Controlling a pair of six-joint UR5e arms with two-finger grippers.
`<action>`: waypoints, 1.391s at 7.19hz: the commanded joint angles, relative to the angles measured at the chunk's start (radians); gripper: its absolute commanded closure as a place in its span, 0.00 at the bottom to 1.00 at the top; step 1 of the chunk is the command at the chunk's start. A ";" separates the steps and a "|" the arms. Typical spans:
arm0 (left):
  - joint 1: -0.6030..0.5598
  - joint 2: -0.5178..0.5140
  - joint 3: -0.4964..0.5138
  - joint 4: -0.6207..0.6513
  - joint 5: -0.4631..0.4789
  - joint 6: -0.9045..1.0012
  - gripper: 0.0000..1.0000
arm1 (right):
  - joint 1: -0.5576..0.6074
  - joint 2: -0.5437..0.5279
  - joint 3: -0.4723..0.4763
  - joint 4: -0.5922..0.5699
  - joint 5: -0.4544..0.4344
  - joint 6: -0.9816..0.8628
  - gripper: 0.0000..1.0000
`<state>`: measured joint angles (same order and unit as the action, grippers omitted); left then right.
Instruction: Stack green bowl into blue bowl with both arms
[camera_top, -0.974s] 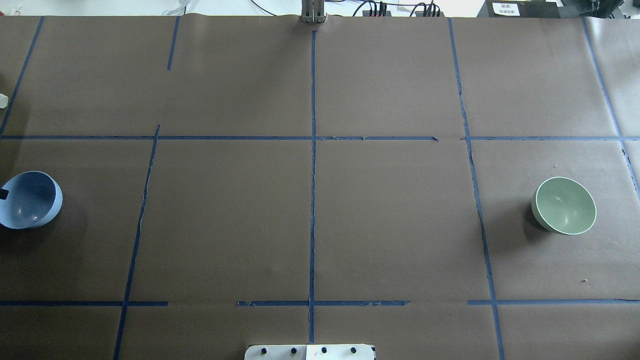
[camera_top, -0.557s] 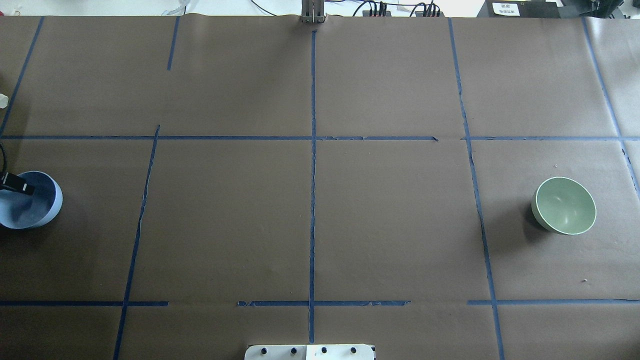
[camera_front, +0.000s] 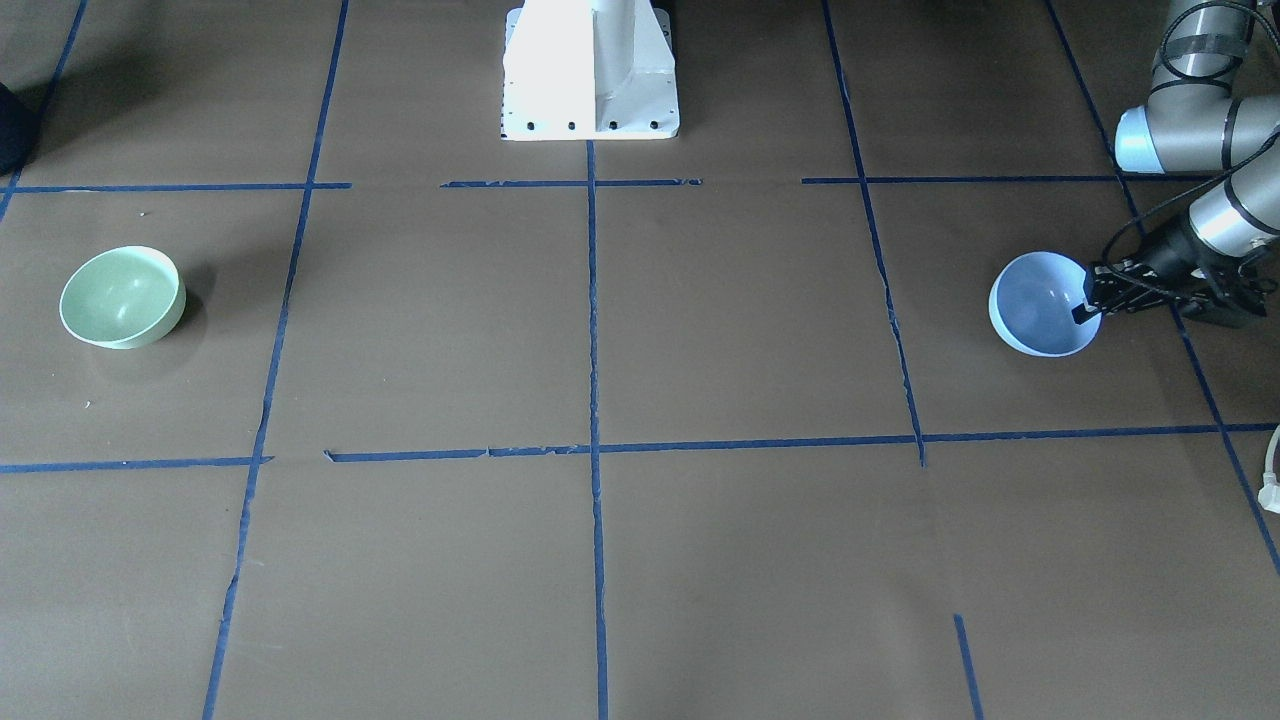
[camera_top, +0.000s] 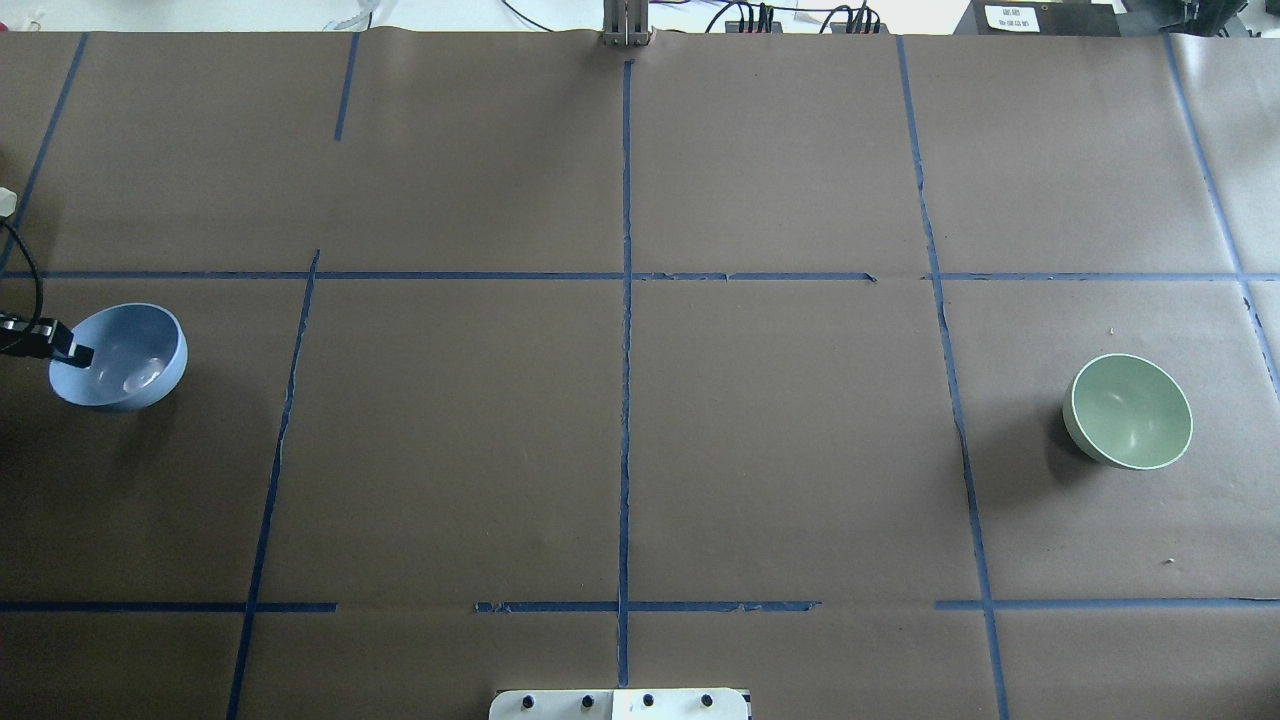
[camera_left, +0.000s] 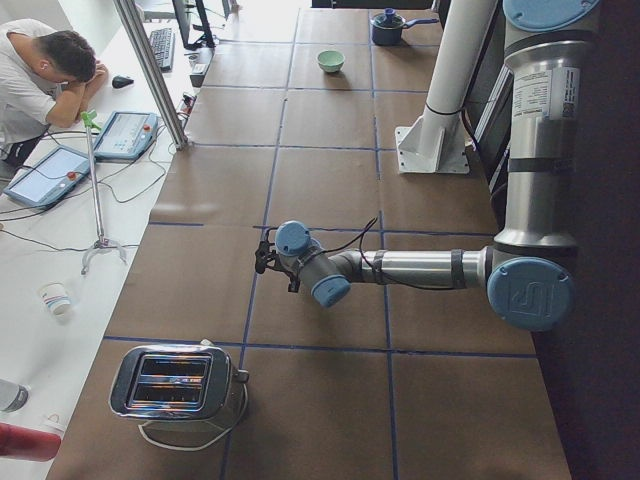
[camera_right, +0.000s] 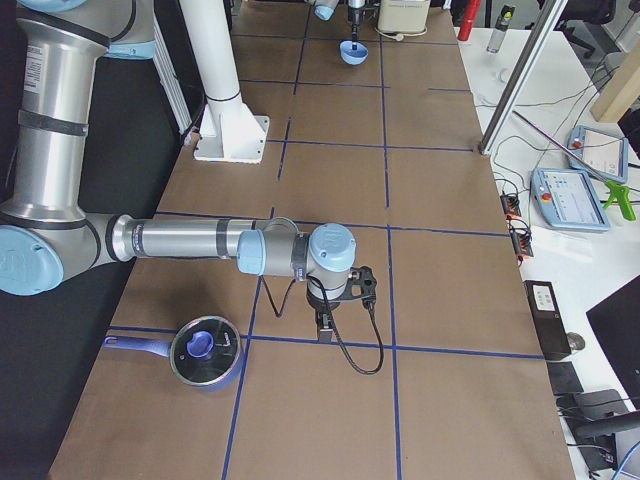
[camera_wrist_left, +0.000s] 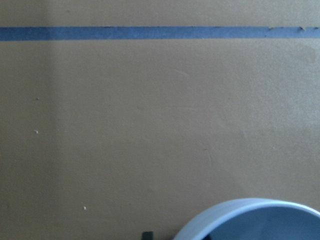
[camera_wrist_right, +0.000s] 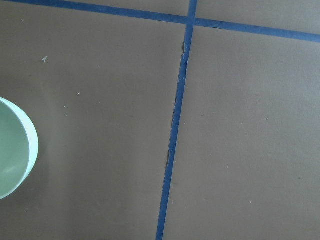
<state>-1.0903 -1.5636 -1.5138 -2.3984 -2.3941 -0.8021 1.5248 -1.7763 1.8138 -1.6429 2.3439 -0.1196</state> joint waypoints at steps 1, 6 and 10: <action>0.003 -0.152 -0.072 0.036 -0.007 -0.241 0.95 | 0.000 0.000 0.001 0.000 0.000 0.000 0.00; 0.459 -0.573 -0.054 0.256 0.457 -0.615 0.95 | 0.000 -0.002 -0.001 -0.002 0.009 0.000 0.00; 0.592 -0.612 -0.023 0.294 0.602 -0.608 0.92 | 0.000 -0.002 -0.004 -0.002 0.008 0.000 0.00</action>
<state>-0.5163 -2.1724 -1.5450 -2.1077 -1.8030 -1.4141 1.5241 -1.7779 1.8111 -1.6444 2.3516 -0.1203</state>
